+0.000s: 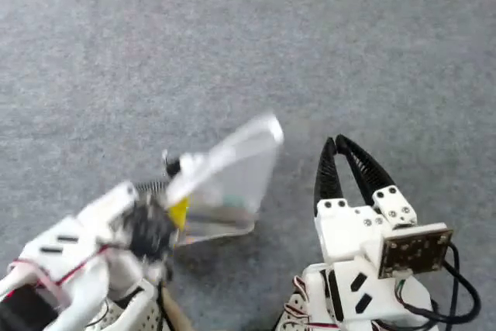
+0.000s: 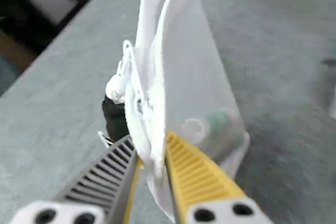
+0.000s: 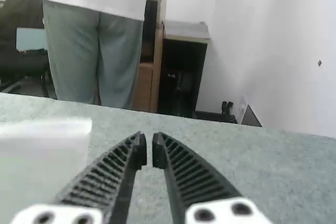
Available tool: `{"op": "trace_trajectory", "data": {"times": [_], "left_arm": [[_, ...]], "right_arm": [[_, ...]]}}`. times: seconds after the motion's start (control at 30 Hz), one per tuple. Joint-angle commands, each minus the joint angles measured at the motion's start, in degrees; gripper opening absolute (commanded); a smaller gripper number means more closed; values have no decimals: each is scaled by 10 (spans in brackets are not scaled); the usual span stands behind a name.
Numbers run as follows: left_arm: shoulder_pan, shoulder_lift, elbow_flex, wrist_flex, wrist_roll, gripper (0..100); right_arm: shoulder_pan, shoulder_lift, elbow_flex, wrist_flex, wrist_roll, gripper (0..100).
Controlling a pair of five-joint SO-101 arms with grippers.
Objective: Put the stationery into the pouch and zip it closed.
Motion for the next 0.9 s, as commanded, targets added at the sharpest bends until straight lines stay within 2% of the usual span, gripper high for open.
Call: {"op": "trace_trajectory", "data": {"times": [0.0,0.17,0.23,0.33,0.43,0.5,0.57,0.63,0.7,0.77,0.87], "left_arm": [[-37,13,-16,-119,-8,28],[-43,27,-77,-200,-8,28],[-55,34,-108,-193,-14,28],[-19,31,-116,-78,-53,28],[87,20,-116,100,-56,28],[168,8,-112,189,-54,28],[200,-15,-76,183,-26,28],[189,-44,-32,184,-22,28],[196,-65,28,183,-24,28],[214,-72,32,180,-39,28],[236,-65,31,180,-34,28]], "right_arm": [[5,-3,1,-11,-5,46],[6,-3,-3,4,-45,46],[6,-3,-3,12,-66,46],[6,-3,-3,14,-69,46],[5,-3,-3,15,-69,46],[5,-3,-7,25,-69,48],[4,-2,-20,45,-67,49],[-9,-2,-40,62,-34,49],[-45,-2,-65,75,18,49],[-88,4,-90,91,55,49],[-140,60,-125,117,68,49]]}}
